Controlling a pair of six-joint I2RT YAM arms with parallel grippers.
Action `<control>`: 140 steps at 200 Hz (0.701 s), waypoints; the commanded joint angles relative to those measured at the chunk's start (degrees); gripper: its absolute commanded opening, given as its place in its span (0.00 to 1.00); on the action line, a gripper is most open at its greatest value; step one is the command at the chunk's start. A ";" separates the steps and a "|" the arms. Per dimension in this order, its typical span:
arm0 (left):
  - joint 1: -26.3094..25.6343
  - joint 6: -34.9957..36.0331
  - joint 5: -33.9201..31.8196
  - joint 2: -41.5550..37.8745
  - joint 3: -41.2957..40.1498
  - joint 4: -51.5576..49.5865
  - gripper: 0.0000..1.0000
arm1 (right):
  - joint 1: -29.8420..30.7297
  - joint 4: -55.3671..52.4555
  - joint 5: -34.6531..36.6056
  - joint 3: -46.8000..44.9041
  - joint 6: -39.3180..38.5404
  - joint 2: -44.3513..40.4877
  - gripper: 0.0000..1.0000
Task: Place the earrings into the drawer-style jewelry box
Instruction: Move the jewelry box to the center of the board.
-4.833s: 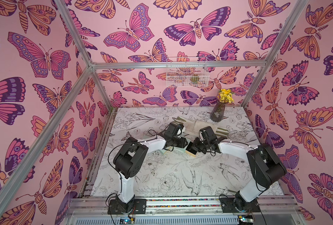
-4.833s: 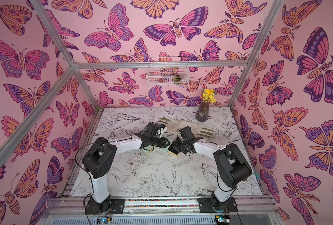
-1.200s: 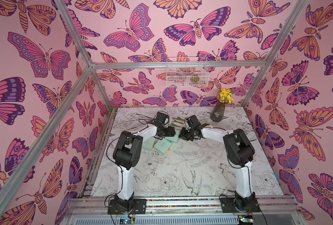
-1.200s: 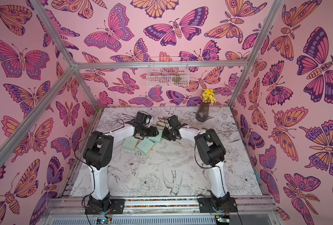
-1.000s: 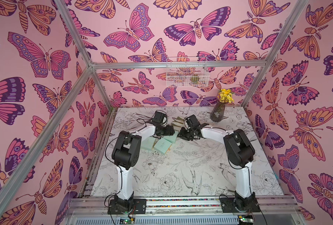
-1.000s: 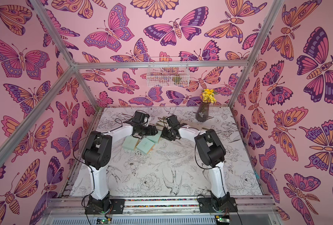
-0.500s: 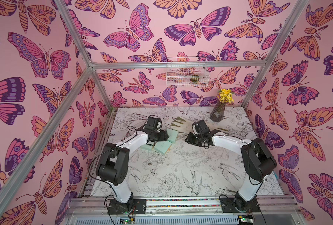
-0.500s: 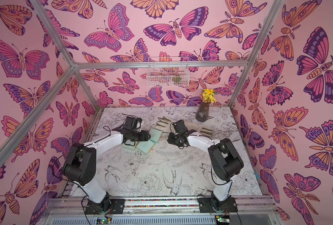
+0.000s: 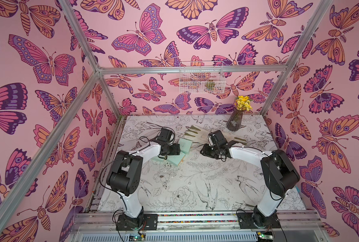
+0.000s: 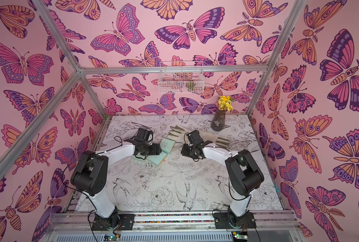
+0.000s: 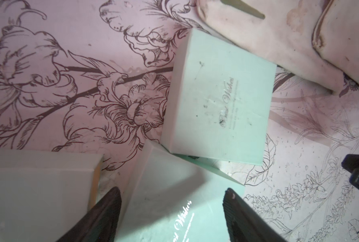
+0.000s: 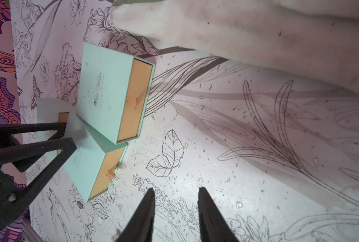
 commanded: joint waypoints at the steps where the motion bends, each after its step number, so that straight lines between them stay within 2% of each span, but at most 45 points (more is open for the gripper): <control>1: 0.25 0.31 -0.21 0.66 -0.99 -1.59 0.79 | 0.41 0.64 -1.38 -0.97 -0.90 -1.07 0.37; 38: -0.72 0.06 2.06 0.28 -1.24 -1.68 0.75 | 0.39 1.64 -2.97 -1.64 -0.81 -1.14 0.37; 94: -5.18 -2.40 1.56 0.37 -1.37 -1.53 0.70 | 0.42 2.72 -3.94 -3.69 -1.05 -1.43 0.37; 117: -6.90 -2.84 1.48 0.61 -0.42 -1.59 0.72 | 0.50 2.81 -4.85 -4.01 -1.83 -1.58 0.37; 140: -6.78 -3.06 1.13 -1.55 -1.42 -1.64 0.80 | 1.58 2.42 -6.30 -3.89 -3.72 -1.71 0.38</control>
